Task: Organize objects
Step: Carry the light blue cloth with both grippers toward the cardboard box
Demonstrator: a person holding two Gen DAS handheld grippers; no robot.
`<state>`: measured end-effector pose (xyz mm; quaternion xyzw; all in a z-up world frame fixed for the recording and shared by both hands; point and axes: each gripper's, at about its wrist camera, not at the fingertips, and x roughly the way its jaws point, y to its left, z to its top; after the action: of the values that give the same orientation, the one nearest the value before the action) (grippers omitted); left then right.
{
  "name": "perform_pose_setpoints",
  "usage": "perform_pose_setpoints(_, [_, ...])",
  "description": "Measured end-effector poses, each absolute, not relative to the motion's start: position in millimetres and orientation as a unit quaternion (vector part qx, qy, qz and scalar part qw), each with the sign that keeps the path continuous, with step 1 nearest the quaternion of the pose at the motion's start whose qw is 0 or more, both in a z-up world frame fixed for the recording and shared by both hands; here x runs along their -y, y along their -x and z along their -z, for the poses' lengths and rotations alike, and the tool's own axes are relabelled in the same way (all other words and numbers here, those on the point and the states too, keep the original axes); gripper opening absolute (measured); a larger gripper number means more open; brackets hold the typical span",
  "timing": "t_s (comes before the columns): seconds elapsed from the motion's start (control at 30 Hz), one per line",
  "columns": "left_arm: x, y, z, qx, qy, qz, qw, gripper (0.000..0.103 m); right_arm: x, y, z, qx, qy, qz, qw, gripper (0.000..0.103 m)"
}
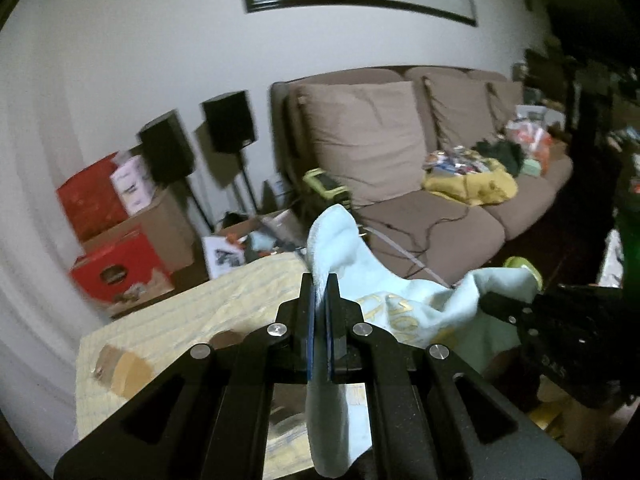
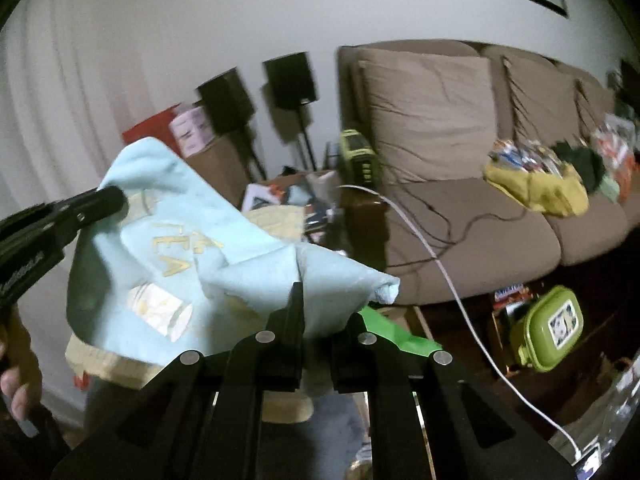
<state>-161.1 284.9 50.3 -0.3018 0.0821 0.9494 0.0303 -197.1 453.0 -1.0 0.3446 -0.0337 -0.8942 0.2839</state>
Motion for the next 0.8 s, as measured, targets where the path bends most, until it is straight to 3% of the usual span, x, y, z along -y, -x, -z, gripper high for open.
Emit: perform_pose_setpoints(0.8, [-350,209,46,-0.051,0.354,-0.930,0.087,0.004,-490,256,76,0.081,-0.411,0.875,0.244,0.009])
